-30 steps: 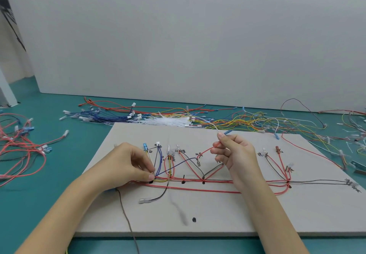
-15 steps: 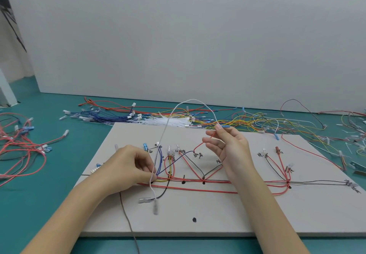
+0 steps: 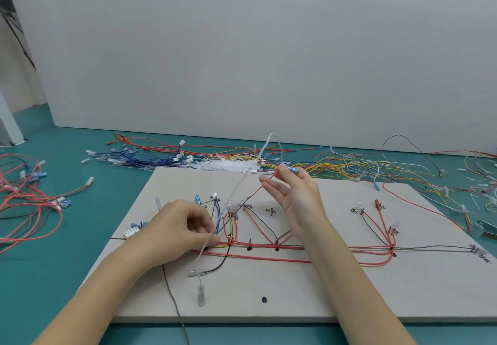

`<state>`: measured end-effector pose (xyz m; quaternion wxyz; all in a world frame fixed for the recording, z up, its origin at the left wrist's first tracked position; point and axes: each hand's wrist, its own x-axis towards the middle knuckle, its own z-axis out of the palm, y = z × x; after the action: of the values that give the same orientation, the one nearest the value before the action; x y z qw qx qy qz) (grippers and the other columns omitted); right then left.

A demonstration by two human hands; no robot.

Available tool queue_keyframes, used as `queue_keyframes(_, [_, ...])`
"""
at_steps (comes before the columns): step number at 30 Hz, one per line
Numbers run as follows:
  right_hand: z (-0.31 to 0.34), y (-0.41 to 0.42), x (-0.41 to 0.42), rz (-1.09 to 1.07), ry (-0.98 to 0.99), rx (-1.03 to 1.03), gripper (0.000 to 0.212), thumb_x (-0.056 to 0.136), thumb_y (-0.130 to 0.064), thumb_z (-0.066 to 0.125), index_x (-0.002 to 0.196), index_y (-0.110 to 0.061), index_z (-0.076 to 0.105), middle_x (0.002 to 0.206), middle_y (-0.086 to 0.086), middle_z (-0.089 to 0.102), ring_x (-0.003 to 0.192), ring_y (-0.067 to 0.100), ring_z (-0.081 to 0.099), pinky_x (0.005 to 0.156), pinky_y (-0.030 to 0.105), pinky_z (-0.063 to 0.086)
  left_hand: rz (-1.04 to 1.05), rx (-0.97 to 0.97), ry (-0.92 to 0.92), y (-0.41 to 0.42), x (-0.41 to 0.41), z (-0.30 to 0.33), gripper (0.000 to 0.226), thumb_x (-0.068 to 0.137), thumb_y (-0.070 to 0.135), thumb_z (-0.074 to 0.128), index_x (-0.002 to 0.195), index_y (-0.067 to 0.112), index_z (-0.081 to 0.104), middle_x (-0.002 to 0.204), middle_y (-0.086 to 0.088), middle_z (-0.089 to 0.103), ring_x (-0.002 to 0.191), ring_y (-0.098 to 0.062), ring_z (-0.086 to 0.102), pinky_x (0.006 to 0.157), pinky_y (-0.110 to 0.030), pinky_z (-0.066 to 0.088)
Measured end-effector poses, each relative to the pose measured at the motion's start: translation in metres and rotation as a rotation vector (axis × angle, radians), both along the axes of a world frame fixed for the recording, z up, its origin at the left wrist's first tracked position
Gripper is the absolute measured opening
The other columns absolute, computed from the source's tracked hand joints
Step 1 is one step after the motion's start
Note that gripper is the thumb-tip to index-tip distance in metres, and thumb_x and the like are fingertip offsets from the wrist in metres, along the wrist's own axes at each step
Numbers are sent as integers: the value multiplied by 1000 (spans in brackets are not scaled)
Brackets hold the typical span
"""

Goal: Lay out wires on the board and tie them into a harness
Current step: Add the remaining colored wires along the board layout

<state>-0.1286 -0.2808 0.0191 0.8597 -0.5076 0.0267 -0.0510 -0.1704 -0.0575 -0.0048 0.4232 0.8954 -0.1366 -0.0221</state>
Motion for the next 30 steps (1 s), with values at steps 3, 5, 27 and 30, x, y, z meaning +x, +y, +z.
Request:
queue_keyframes(3, [5,9,8,17,-12,-14,11,96,-9,57,88,-7,50,83,8,53,85,32,71,88,40,57,30,-3,-39,-3,1,-2,15,72,30,84,67,25,72,60,3,67,49,-1,53,50,-12,40])
queue_keyframes(5, [7,17,16,38,-10,-35,14,96,-9,57,86,-7,48,81,7,51,84,31,70,86,36,58,36,-3,-61,-5,2,-3,15,73,28,84,65,25,72,59,4,67,49,-2,56,50,-12,41])
queue_keyframes(27, [-2,64,45,-58,6,-448,25,90,-10,66,69,-11,54,70,6,59,77,30,69,74,33,59,170,29,-232,-16,7,-17,21,77,25,79,63,23,63,55,3,63,49,-5,57,55,-27,49])
queue_keyframes(30, [-1,67,41,-121,-102,-632,18,89,-13,66,75,-4,60,66,5,60,78,33,70,81,48,57,186,50,-217,-17,11,-14,19,77,30,78,67,25,63,55,4,63,52,-4,58,54,-22,47])
